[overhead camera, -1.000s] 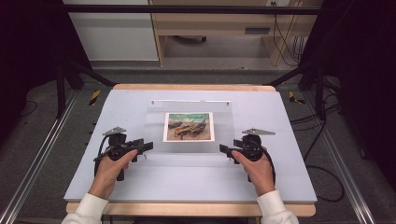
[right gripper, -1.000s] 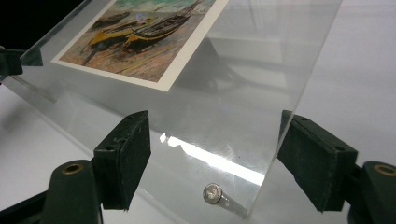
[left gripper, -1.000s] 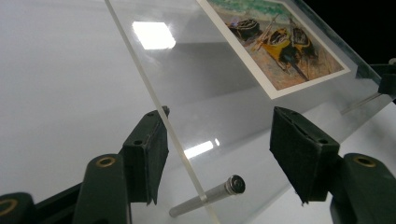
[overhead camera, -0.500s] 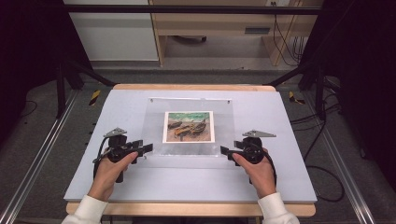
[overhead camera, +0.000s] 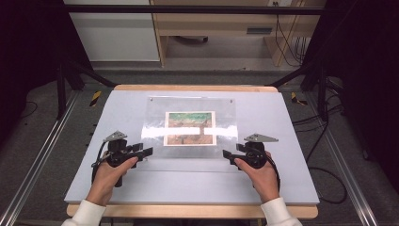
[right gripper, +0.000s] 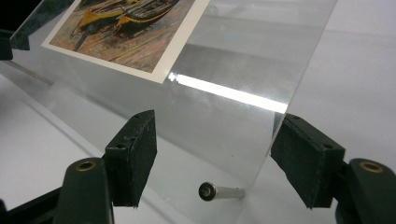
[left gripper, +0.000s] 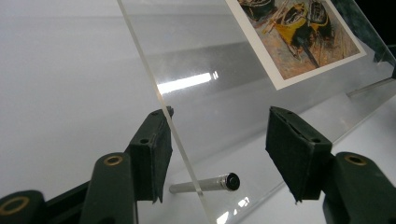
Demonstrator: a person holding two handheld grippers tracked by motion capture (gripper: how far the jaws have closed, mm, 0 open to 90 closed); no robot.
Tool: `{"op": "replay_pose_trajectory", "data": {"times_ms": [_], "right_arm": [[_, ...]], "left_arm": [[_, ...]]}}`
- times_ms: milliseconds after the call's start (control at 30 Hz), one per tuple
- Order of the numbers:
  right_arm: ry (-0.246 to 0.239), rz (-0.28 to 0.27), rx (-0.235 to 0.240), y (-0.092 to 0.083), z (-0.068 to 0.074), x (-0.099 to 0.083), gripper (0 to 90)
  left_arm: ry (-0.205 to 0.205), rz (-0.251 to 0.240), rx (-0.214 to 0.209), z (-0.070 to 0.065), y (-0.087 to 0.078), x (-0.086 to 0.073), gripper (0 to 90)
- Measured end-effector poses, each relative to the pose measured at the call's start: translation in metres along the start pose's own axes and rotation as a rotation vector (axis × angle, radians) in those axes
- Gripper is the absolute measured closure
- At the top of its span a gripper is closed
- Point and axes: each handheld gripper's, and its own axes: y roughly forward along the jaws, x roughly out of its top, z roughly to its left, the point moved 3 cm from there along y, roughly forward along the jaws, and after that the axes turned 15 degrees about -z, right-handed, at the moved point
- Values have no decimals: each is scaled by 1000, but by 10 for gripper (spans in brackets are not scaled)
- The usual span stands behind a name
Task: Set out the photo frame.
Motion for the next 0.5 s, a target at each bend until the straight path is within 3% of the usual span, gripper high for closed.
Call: {"op": "replay_pose_trajectory", "data": {"times_ms": [500], "right_arm": [[-52,-4,-7,-8,5,-4,347]], "left_arm": [[41,-5,21,-7,-8,-5,429]]}}
